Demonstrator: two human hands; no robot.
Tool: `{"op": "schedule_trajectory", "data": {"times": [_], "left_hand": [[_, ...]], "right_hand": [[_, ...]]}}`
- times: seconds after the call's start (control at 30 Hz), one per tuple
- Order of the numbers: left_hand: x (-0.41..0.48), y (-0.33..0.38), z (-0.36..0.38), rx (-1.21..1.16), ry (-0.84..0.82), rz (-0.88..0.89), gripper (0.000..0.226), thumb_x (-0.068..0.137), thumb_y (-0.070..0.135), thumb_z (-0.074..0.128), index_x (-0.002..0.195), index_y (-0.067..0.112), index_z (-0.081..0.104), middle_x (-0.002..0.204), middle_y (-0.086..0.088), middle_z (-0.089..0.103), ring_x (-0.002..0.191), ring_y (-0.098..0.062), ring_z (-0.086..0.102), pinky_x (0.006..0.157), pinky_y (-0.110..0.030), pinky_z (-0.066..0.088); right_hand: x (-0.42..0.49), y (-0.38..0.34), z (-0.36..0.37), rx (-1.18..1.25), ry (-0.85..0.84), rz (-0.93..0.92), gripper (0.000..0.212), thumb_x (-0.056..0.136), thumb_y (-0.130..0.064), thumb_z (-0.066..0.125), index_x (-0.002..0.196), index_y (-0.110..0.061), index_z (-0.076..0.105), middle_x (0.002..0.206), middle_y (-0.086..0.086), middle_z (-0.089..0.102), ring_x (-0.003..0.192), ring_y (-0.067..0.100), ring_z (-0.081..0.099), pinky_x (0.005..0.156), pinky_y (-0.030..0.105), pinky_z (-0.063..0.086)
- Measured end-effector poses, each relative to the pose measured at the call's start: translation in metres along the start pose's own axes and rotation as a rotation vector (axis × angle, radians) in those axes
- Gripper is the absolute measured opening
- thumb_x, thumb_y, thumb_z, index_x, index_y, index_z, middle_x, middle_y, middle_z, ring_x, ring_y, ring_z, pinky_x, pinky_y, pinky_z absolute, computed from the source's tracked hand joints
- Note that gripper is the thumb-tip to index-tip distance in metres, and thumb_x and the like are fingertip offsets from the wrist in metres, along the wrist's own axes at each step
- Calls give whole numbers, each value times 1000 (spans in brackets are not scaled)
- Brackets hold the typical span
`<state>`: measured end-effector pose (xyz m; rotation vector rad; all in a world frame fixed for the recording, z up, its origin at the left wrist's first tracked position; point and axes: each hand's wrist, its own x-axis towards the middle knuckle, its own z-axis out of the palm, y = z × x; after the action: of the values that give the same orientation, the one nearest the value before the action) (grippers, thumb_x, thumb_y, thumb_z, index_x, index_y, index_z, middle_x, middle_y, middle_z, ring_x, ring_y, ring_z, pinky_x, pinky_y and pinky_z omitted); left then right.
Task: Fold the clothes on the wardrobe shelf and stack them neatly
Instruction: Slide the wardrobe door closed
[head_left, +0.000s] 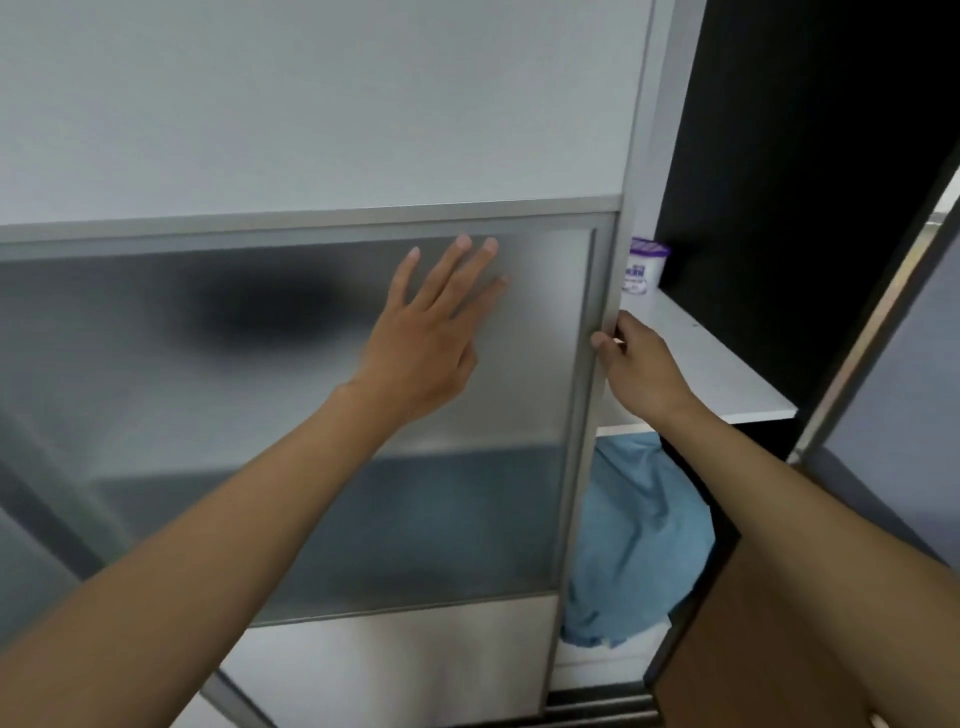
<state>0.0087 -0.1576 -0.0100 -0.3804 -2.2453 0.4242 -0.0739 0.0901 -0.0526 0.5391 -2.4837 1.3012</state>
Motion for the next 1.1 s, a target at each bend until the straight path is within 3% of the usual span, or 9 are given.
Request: {"op": "schedule_trajectory", "data": {"times": [0.2,0.4,0.53,0.63,0.8,0.87,0.93,1.03,1.1], "left_hand": [[34,32,12,62,6,115,72,83,18,49,154,22,34,166,-4,18,153,-27,14,121,-53,5],[63,71,26,114,-19,146,76,91,34,53,159,25,18,168,-4,12,154,-29,11,122,-53,3],[84,108,30,148,-21,118,84,89,42,62,159,27,18,167,-5,13,154,-32,11,120,-58,3],[101,140,33,160,-40,70,87,88,42,66,159,27,16,168,-5,9,153,-34,8,118,-60,-1],[124,172,31,154,-39,90,93,79,38,77,156,27,27,166,-4,17,152,-33,16,118,-61,11],[131,179,30,156,-83,114,99,78,37,77,158,28,18,168,-3,10,153,-32,10,120,-58,4],[137,186,29,162,-169,124,112,78,41,77,159,29,2,168,-2,-6,154,-32,-5,118,-55,-11],[147,199,28,184,-259,130,122,77,39,76,156,30,-17,165,0,-24,148,-30,-26,112,-52,-27],[154,207,29,185,-278,121,124,78,37,76,154,31,-22,162,1,-30,144,-28,-33,109,-51,-30]], "right_hand": [[-2,37,-47,-175,180,121,23,104,-22,45,86,-9,48,76,2,52,80,26,49,69,32,31],[0,66,-105,-427,162,173,39,105,-33,42,81,-7,56,82,11,58,81,33,56,69,35,37],[2,87,-142,-550,127,255,59,102,-53,38,81,-5,66,83,13,68,78,34,65,75,39,54],[3,104,-163,-602,123,341,68,96,-67,33,74,-7,58,78,13,63,69,31,57,67,37,48],[8,135,-194,-580,96,459,80,92,-76,26,98,-2,56,110,23,64,101,41,62,85,46,51],[9,145,-206,-420,89,492,86,94,-71,34,136,3,43,137,26,54,124,43,53,100,47,44],[9,150,-215,-198,117,411,80,99,-54,47,151,0,21,153,22,39,138,39,40,109,44,36],[11,157,-222,-118,115,323,56,104,-31,47,149,-3,28,150,18,44,138,37,41,104,37,37],[16,162,-221,-143,143,320,34,105,-23,43,130,0,46,126,21,57,122,38,53,87,31,37]]}}
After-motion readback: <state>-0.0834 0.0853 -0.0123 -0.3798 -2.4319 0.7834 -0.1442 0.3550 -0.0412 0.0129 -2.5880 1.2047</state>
